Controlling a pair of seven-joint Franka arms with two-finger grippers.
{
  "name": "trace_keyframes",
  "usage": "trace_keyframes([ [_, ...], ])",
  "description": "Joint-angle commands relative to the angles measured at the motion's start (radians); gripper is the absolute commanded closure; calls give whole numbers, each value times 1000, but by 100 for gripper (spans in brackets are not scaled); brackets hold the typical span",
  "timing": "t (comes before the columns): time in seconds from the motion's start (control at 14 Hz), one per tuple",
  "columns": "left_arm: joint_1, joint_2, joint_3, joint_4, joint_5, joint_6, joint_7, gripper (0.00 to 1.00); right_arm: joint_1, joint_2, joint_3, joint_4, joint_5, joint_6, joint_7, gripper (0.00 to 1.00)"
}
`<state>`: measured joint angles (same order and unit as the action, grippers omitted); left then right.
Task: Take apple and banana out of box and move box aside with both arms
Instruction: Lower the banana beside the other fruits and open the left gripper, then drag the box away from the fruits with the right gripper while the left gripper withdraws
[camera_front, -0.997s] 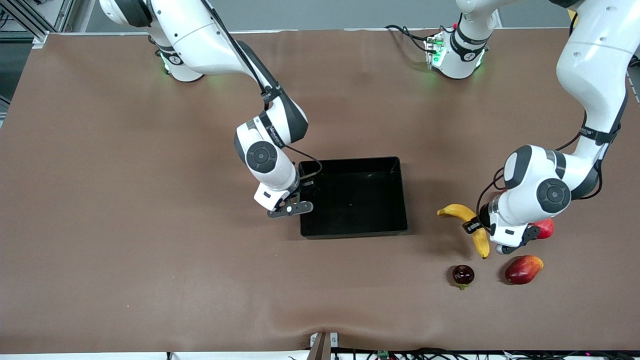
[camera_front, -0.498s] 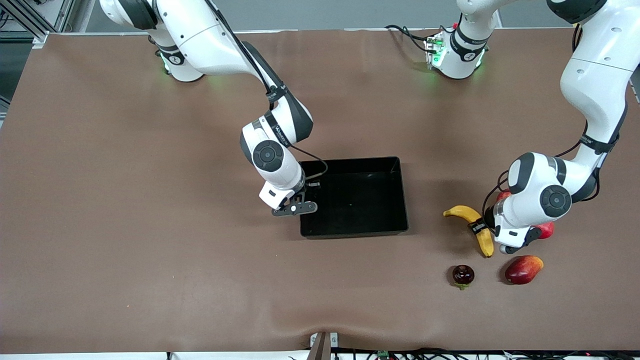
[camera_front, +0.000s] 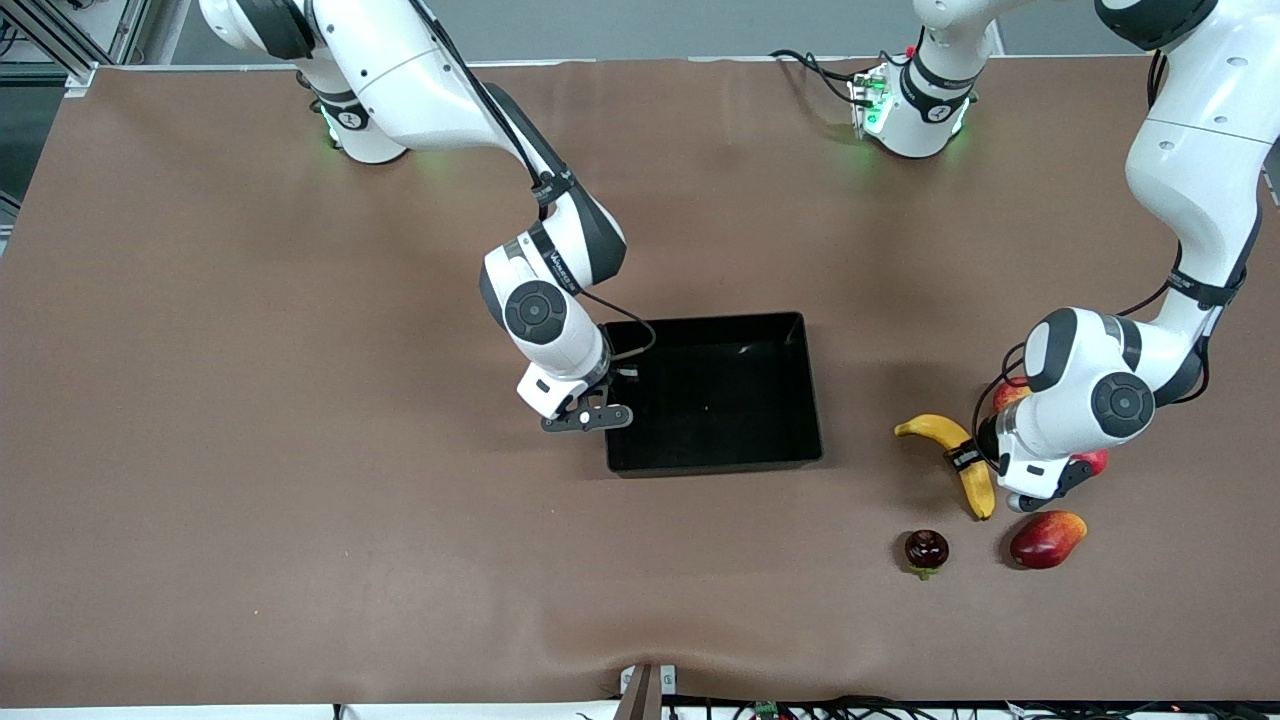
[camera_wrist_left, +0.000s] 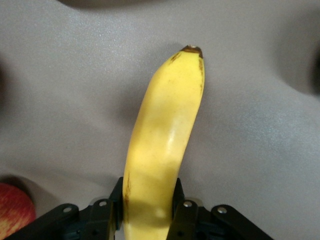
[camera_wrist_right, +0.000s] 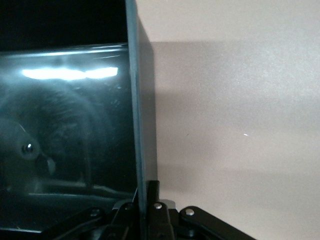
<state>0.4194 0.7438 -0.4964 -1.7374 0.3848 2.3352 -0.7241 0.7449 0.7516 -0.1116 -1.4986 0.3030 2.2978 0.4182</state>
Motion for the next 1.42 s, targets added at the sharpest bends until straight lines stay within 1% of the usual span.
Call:
trace_keyframes([
  [0.0,2,8,-2,19,9,7,11,23,4,3,-8,31,36,-11,24,100],
  [0.07,2,-3,-7,18,11,-2,12,0,4,-1,-8,32,39,-12,24,100],
  [0.21,2,-32,-17,-1,9,-17,15,0,1,-9,-10,47,39,-18,24,100],
  [0.28,4,-53,-34,-1,9,-36,18,0,-2,-17,-11,47,39,-20,24,100],
  [0.43,6,-122,-66,2,6,-126,20,0,-12,-37,-16,47,39,-38,24,100],
  [0.57,6,-217,-105,19,-6,-250,20,0,-25,-72,-43,46,39,-90,22,100],
  [0.64,4,-254,-119,48,-6,-317,22,0,-47,-99,-45,40,38,-118,22,100],
  [0.71,4,-270,-135,103,-6,-394,25,0,-76,-133,-45,34,33,-144,22,100],
  [0.78,7,-270,-161,169,-7,-484,32,0,-114,-162,-45,28,28,-193,17,100],
  [0.85,6,-267,-172,246,-6,-575,55,0,-151,-188,-46,26,27,-246,11,100],
  [0.93,4,-268,-178,293,-6,-640,105,0,-189,-216,-46,18,27,-302,-4,100],
  [1.07,9,-285,-189,353,-6,-714,201,0,-271,-253,-46,8,27,-365,-59,100],
  [1.14,9,-314,-189,369,-6,-729,242,0,-313,-271,-46,-5,27,-377,-97,100],
  [1.35,10,-420,-188,374,-26,-773,363,0,-422,-323,-46,-58,24,-389,-222,100],
])
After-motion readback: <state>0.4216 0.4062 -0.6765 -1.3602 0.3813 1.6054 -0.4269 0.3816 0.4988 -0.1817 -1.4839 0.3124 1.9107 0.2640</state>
